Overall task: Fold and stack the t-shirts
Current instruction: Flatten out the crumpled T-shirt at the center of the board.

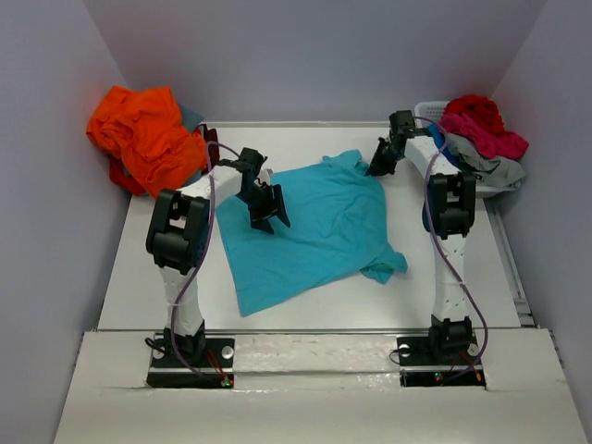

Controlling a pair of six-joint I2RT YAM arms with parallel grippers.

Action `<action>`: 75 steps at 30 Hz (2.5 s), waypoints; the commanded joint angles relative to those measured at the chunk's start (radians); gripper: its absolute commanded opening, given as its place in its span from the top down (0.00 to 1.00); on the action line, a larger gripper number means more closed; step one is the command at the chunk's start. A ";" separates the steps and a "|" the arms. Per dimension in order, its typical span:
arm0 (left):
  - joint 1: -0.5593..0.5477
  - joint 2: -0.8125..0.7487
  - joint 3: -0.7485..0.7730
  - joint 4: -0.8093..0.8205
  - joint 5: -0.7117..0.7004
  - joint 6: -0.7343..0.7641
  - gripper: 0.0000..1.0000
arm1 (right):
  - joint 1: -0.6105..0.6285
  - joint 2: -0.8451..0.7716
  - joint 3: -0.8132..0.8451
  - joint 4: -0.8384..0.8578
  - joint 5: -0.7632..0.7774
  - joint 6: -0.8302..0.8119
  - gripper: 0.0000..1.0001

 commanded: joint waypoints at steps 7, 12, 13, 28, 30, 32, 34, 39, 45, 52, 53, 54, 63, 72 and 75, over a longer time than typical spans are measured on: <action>0.031 -0.059 -0.168 0.029 0.077 -0.079 0.34 | -0.005 -0.104 -0.079 -0.019 0.087 -0.002 0.93; 0.049 -0.096 -0.228 0.046 0.088 -0.090 0.34 | -0.015 -0.136 -0.076 -0.017 0.098 0.001 0.93; 0.059 -0.105 -0.232 0.045 0.085 -0.087 0.34 | -0.024 -0.138 -0.072 -0.023 0.101 -0.001 0.93; 0.135 -0.151 -0.281 0.003 0.068 -0.047 0.34 | -0.074 -0.142 -0.001 -0.057 0.138 -0.001 0.93; 0.144 -0.153 -0.285 -0.003 0.065 -0.038 0.34 | -0.085 -0.148 -0.002 -0.057 0.148 0.002 0.93; 0.145 -0.156 -0.282 -0.009 0.065 -0.032 0.34 | -0.096 -0.159 -0.013 -0.056 0.170 0.007 0.93; 0.155 -0.156 -0.279 -0.017 0.062 -0.029 0.34 | -0.096 -0.176 -0.029 -0.043 0.176 0.012 0.93; 0.155 -0.151 -0.268 -0.027 0.059 -0.019 0.34 | -0.117 -0.184 -0.038 -0.054 0.193 0.016 0.92; 0.164 -0.145 -0.256 -0.035 0.049 -0.012 0.34 | -0.117 -0.167 0.002 -0.096 0.185 0.013 0.58; 0.164 -0.133 -0.230 -0.032 0.046 -0.006 0.34 | -0.117 -0.170 0.037 -0.158 0.096 -0.011 0.05; 0.164 -0.133 -0.227 -0.032 0.045 -0.006 0.34 | -0.117 -0.181 0.025 -0.160 0.084 -0.010 0.05; 0.164 -0.132 -0.225 -0.032 0.042 -0.006 0.34 | -0.117 -0.211 0.011 -0.158 0.069 -0.002 0.04; 0.174 -0.058 -0.135 0.023 0.094 -0.029 0.34 | -0.062 -0.360 -0.214 -0.221 -0.066 -0.071 0.05; 0.152 -0.012 0.042 -0.024 0.005 -0.009 0.33 | 0.053 -0.552 -0.484 -0.201 -0.077 -0.091 0.05; 0.152 -0.004 0.037 -0.004 0.005 -0.019 0.34 | 0.093 -0.596 -0.562 -0.215 -0.102 -0.090 0.05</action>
